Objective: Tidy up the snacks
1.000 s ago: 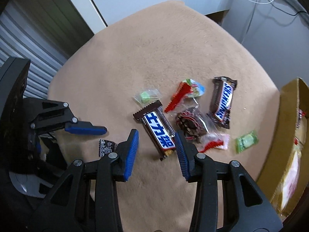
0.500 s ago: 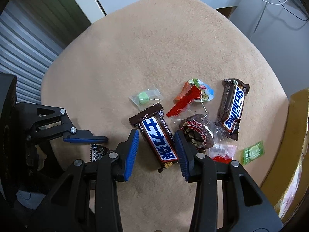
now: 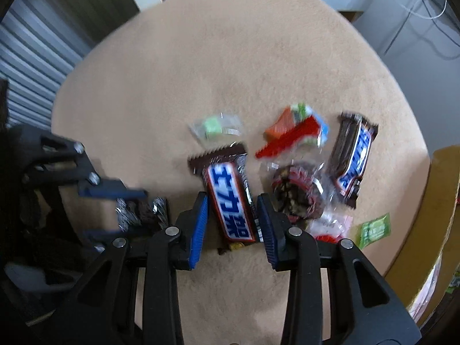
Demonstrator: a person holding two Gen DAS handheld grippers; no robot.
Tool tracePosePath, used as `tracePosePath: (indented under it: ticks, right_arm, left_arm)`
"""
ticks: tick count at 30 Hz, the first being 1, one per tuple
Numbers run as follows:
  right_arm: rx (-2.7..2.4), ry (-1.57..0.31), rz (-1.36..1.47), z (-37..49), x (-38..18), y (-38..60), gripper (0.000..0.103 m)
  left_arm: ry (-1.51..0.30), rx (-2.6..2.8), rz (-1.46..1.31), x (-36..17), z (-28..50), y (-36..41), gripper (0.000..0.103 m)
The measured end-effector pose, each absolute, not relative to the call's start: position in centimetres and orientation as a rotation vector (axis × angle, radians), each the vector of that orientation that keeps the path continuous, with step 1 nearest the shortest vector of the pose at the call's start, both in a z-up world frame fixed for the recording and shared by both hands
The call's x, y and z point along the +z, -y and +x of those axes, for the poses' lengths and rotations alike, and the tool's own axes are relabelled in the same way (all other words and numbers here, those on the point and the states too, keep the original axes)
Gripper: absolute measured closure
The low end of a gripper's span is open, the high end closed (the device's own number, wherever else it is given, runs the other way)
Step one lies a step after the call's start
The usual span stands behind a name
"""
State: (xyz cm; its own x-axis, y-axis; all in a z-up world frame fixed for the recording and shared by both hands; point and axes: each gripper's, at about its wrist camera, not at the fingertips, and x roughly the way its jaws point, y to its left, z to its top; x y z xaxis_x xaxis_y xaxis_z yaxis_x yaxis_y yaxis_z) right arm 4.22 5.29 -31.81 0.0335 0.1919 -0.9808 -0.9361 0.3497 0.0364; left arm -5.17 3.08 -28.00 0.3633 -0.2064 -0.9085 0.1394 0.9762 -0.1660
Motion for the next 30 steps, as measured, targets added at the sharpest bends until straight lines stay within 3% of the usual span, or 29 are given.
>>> tracePosePath:
  ticks: [11,30]
  right_arm:
    - [0.998,-1.197,-0.699,3.9,-31.5,-4.5,0.073]
    - [0.886,-1.179,-0.420,4.0,-27.8,4.7,0.073]
  left_arm:
    - [-1.184,-0.212,-0.149,-27.4,-5.8,-4.7,0.079]
    - [-1.111,-0.155,-0.233,-24.3,-4.7,-8.4,0.079]
